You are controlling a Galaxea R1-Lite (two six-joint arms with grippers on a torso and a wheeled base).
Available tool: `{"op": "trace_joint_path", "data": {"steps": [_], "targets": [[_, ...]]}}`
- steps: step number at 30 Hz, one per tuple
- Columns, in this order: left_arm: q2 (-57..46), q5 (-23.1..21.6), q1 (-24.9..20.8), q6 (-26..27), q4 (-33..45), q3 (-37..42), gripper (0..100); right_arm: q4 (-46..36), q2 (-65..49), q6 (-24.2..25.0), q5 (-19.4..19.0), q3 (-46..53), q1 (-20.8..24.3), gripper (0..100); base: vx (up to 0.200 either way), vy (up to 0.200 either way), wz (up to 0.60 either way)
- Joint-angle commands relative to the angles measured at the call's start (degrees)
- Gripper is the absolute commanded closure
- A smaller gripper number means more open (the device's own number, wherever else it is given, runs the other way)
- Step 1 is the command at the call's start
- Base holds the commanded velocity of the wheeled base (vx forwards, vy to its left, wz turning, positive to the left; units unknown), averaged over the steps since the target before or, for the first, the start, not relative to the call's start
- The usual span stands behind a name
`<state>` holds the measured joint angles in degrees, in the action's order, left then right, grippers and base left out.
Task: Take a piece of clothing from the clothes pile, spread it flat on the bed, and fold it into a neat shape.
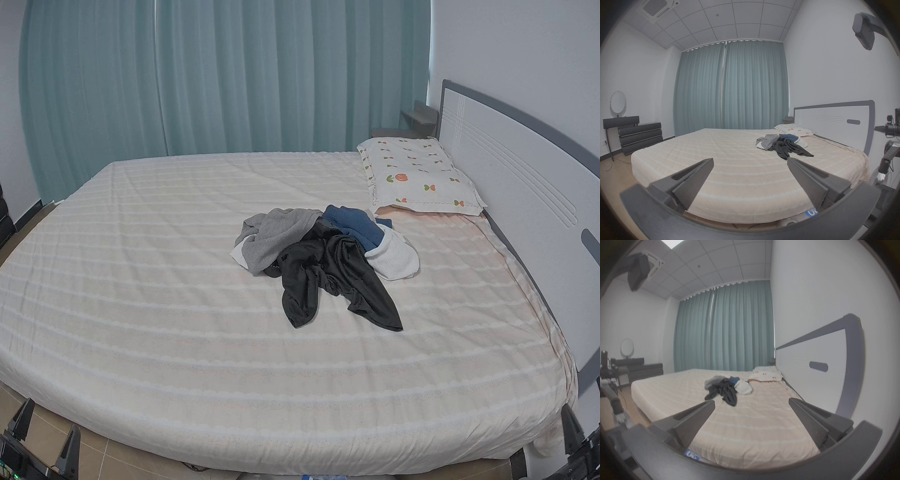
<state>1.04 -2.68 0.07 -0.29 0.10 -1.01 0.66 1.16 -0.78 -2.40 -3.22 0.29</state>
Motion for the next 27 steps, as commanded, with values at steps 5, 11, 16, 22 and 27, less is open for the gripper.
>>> {"op": "trace_joint_path", "data": {"steps": [5, 11, 16, 22, 27], "targets": [[-0.95, -0.04, 0.01, -0.06, -0.01, 0.92, 0, 1.54, 31.71, 0.87, -9.46, -14.18, 0.59, 0, 0.0, 0.0, 0.0], [-0.95, 0.05, 0.01, 0.03, -0.01, 0.92, 0, 8.83, 53.33, 4.3, -10.34, -14.8, 7.88, 0, 0.0, 0.0, 0.0], [-0.95, -0.04, 0.01, -0.06, -0.01, 0.92, 0, 20.44, 73.72, 9.66, -9.2, -18.49, 11.05, 0, 0.0, 0.0, 0.0], [-0.95, 0.05, 0.01, -0.06, -0.01, 0.92, 0, 31.69, 95.35, 15.81, -2.43, -27.37, 12.45, 0, 0.0, 0.0, 0.0], [-0.95, 0.05, 0.01, -0.06, -0.01, 0.92, 0, 34.5, 108.09, 21.52, 3.19, -37.48, 14.82, 0, 0.0, 0.0, 0.0]]}}
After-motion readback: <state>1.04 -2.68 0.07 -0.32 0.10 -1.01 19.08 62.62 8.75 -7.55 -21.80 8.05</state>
